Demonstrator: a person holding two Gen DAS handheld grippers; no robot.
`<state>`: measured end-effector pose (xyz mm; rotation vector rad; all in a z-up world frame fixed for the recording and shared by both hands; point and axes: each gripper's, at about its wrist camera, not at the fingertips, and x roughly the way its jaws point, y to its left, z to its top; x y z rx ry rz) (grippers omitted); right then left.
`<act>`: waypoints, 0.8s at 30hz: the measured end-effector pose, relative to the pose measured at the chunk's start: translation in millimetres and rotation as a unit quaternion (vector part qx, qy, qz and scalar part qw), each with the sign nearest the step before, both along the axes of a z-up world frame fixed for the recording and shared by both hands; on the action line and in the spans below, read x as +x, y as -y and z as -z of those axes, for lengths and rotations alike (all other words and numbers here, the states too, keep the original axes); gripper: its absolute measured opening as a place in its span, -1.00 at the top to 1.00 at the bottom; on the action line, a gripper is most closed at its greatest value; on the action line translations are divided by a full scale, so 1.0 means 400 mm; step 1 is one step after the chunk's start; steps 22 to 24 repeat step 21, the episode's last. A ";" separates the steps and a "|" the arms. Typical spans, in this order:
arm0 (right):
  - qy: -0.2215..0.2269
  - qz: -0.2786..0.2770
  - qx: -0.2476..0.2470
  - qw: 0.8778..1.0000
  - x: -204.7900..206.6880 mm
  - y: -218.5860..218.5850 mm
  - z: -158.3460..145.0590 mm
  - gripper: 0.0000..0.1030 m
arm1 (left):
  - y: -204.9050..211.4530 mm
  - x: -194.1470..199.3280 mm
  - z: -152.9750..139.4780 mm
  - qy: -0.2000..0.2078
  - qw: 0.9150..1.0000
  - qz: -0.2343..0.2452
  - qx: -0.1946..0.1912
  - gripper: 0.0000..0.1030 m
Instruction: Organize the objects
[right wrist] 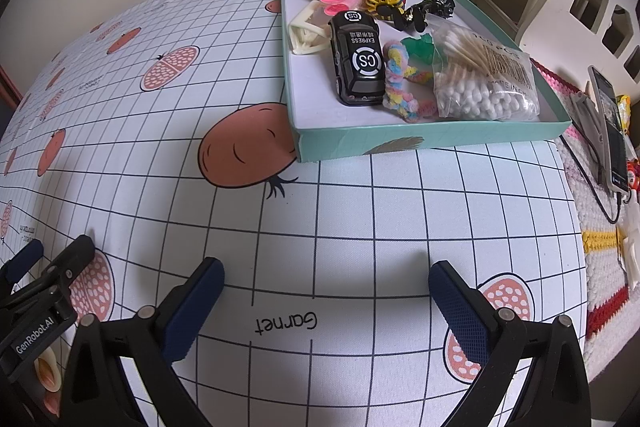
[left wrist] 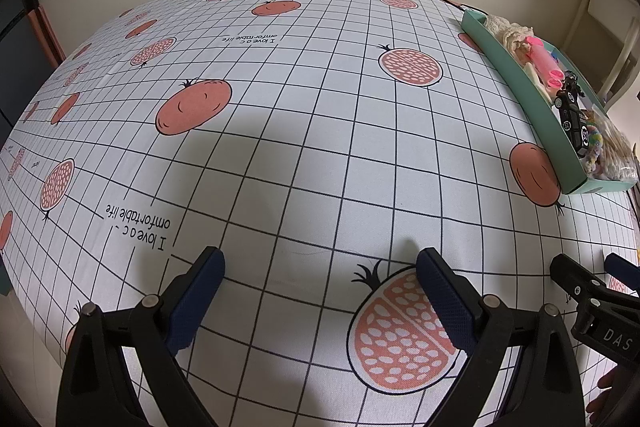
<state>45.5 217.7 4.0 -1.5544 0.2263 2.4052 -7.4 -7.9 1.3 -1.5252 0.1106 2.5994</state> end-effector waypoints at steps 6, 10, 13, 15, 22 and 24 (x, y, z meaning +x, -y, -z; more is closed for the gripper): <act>0.000 0.000 0.000 1.000 0.001 0.001 0.000 -1.00 | -0.002 0.001 0.001 0.000 1.000 0.000 0.000 -0.88; 0.000 0.000 0.000 1.000 0.002 0.001 0.000 -1.00 | -0.003 0.000 0.000 0.002 1.000 -0.001 0.000 -0.88; 0.000 0.000 0.000 1.000 0.003 0.001 0.000 -1.00 | -0.002 -0.003 0.000 0.002 1.000 -0.001 0.000 -0.88; 0.000 0.000 0.000 1.000 0.002 0.001 0.000 -1.00 | -0.001 -0.003 0.000 0.002 1.000 -0.001 0.000 -0.89; 0.000 0.000 0.000 1.000 0.003 0.002 0.000 -1.00 | 0.004 -0.012 0.002 0.005 1.000 -0.007 -0.001 -0.98; 0.000 0.000 0.000 1.000 0.003 0.002 0.000 -1.00 | 0.004 -0.012 0.002 0.005 1.000 -0.007 -0.001 -0.98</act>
